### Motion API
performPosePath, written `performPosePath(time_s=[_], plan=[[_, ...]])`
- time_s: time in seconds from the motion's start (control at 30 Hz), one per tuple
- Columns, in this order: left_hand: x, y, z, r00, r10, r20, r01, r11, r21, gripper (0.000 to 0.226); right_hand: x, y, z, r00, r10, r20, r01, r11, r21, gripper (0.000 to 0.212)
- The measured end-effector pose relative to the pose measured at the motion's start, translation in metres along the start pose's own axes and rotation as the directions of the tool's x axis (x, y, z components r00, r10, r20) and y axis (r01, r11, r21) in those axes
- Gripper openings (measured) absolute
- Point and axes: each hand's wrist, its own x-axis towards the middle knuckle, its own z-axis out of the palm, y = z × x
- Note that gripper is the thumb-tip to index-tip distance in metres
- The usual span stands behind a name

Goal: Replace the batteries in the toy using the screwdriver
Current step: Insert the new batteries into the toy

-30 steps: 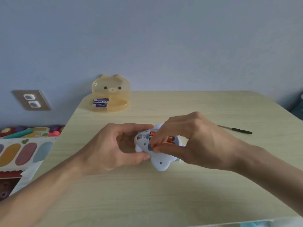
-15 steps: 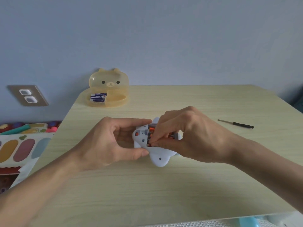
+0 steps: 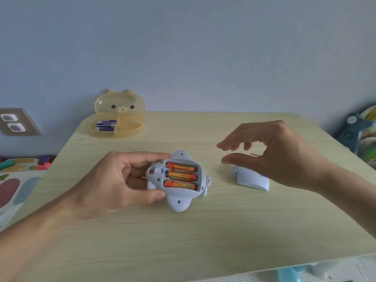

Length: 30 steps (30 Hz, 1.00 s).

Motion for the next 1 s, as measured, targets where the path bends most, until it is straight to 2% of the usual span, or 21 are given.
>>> performPosePath(time_s=[0.17,0.27,0.47,0.57,0.67,0.77,0.83,1.0], plan=[[0.001,-0.002,0.002,1.000,0.022,-0.007,-0.022,0.999,-0.032,0.070,-0.027,0.036,-0.025,0.955,0.239,0.175,-0.202,0.957,-0.207,0.055],[0.001,0.000,0.003,0.999,0.036,-0.014,-0.036,0.999,-0.035,0.073,-0.038,0.047,-0.021,0.916,0.308,0.258,-0.241,0.935,-0.261,0.066],[0.000,0.004,0.006,0.999,0.035,-0.020,-0.036,0.998,-0.045,0.075,-0.040,0.046,-0.010,0.943,0.264,0.203,-0.222,0.953,-0.207,0.053],[0.000,0.004,0.006,1.000,0.022,-0.021,-0.023,0.999,-0.040,0.071,-0.031,0.033,-0.007,0.970,0.233,0.062,-0.232,0.972,-0.032,0.055],[0.000,0.004,0.005,1.000,0.010,-0.011,-0.011,0.999,-0.030,0.070,-0.018,0.003,0.002,0.987,0.161,-0.014,-0.158,0.979,0.125,0.058],[-0.001,0.006,0.004,1.000,-0.005,-0.016,0.005,1.000,-0.022,0.067,-0.005,-0.028,0.016,0.996,0.089,-0.015,-0.085,0.978,0.189,0.058],[-0.002,0.008,0.005,1.000,-0.005,0.000,0.005,0.999,-0.033,0.056,0.001,-0.041,0.027,0.999,0.050,0.000,-0.049,0.975,0.216,0.059],[-0.004,0.013,0.005,1.000,-0.017,0.019,0.017,1.000,-0.010,0.044,0.008,-0.053,0.050,1.000,0.003,0.024,-0.008,0.977,0.211,0.054]])
